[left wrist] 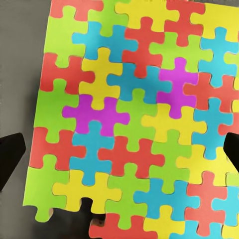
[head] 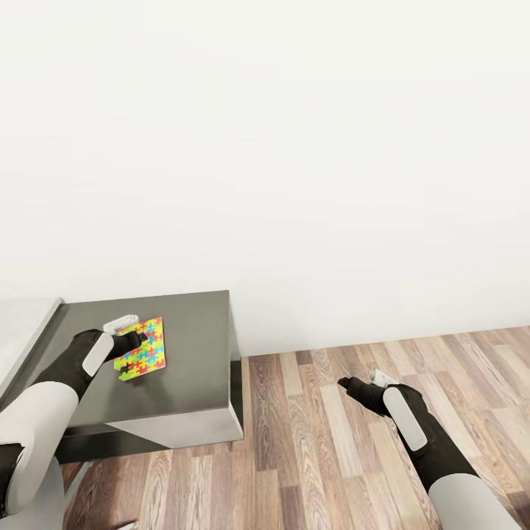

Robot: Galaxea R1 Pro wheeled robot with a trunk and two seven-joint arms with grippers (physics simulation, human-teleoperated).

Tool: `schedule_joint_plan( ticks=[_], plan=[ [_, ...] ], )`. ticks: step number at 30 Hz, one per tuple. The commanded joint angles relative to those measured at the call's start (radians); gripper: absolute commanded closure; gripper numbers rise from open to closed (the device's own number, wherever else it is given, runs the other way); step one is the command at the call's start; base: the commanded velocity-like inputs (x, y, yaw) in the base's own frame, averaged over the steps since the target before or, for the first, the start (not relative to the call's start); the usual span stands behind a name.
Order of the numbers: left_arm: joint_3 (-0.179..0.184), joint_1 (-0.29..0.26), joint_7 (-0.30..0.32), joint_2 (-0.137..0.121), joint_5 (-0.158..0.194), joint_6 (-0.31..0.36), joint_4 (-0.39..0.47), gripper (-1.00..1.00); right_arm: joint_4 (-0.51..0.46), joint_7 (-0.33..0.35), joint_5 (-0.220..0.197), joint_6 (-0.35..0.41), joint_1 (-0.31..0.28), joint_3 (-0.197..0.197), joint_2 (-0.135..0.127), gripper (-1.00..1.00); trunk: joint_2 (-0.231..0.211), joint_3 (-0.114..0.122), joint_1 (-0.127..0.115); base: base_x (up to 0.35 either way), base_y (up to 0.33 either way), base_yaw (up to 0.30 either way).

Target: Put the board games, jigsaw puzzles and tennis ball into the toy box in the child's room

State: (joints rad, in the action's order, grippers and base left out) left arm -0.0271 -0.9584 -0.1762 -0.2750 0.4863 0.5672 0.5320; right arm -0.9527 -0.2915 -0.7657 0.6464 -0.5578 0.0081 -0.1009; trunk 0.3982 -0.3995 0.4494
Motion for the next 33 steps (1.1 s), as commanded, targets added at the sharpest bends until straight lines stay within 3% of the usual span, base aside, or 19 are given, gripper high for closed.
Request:
schedule_joint_plan(
  ticks=[1,19,27,33],
  plan=[
    [-0.001,0.0,-0.008,0.0,0.011,0.004,0.002,-1.0,-0.002,-0.009,-0.011,0.003,-0.001,0.001,0.0,-1.0,0.002,-0.002,0.001,0.0,0.0,0.0],
    [0.0,0.0,-0.009,-0.001,0.007,-0.005,0.002,-1.0,-0.003,-0.01,-0.011,0.004,-0.001,0.0,0.0,-1.0,0.002,-0.002,0.001,0.0,0.0,0.0],
    [-0.002,0.0,-0.009,0.0,-0.031,-0.006,0.002,-1.0,-0.003,-0.009,-0.011,0.004,-0.001,0.0,0.0,-1.0,0.002,-0.005,0.001,0.0,0.0,0.0],
    [-0.001,0.0,-0.009,0.0,-0.037,-0.006,0.002,-1.0,-0.003,-0.009,-0.011,0.005,-0.001,0.0,0.0,-1.0,0.002,-0.014,0.001,0.0,0.0,0.0]
  ],
)
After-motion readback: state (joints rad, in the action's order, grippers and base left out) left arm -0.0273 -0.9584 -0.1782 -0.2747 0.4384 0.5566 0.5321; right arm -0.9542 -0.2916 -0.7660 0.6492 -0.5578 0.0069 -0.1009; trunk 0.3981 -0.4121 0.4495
